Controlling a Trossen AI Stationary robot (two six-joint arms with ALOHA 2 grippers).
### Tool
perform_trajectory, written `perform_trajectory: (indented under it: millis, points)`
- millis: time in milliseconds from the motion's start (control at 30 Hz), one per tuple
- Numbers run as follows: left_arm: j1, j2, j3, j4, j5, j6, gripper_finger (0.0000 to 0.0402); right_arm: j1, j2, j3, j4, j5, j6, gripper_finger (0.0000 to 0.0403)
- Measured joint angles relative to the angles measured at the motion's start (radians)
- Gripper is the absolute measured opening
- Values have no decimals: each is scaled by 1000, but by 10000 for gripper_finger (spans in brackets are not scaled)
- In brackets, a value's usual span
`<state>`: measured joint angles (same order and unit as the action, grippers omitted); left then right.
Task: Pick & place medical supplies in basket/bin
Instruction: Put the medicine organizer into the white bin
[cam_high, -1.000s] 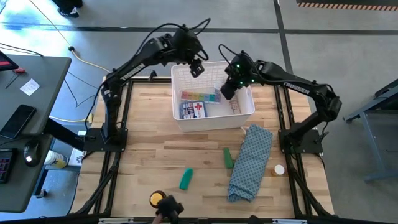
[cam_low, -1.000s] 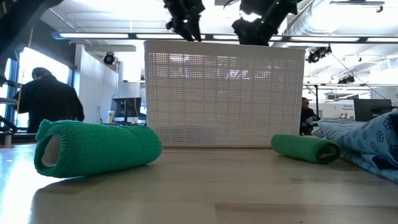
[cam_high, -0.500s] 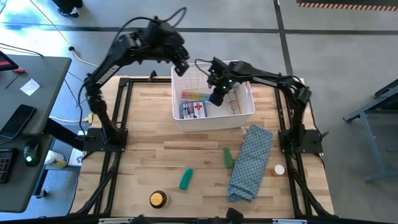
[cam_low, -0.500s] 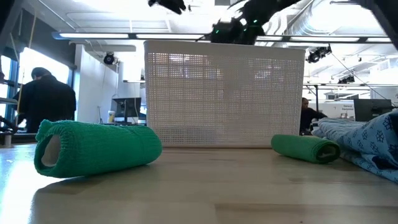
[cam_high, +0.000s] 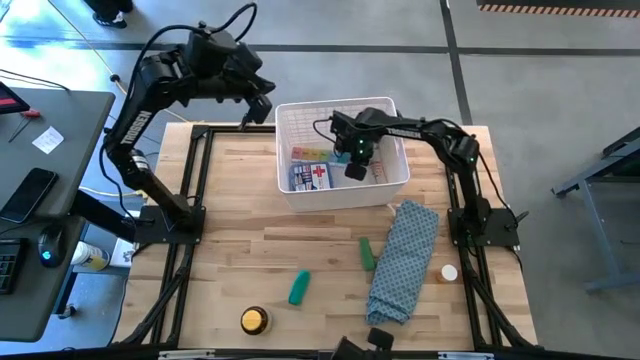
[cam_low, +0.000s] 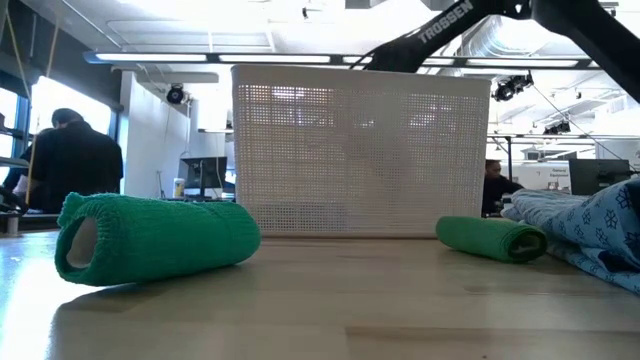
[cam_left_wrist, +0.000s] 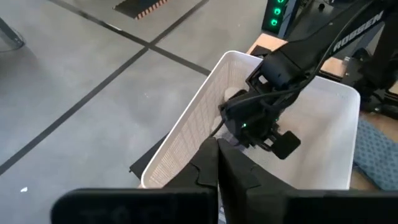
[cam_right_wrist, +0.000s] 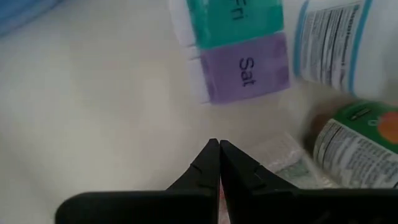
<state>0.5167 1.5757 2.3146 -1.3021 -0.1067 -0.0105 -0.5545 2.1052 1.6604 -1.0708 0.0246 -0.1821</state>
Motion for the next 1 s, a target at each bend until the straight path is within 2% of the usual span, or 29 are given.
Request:
perform_trajectory:
  millis: [167, 300, 467, 700, 1000]
  points:
    - [0, 0, 0, -15, 15, 0, 31, 0, 1, -5, 99, -1, -27, 1]
    - [0, 0, 0, -18, 15, 2, 53, -2, 4, -6, 171, -3, -27, 1]
    - [0, 0, 0, -41, 16, 5, 71, -1, 18, -5, 181, 25, -45, 1]
    - [0, -3, 0, -45, 17, 24, 51, -2, 20, -5, 122, 44, -81, 2]
    - [0, -3, 0, -76, 18, 28, 33, -1, 60, -3, 176, 49, -92, 1]
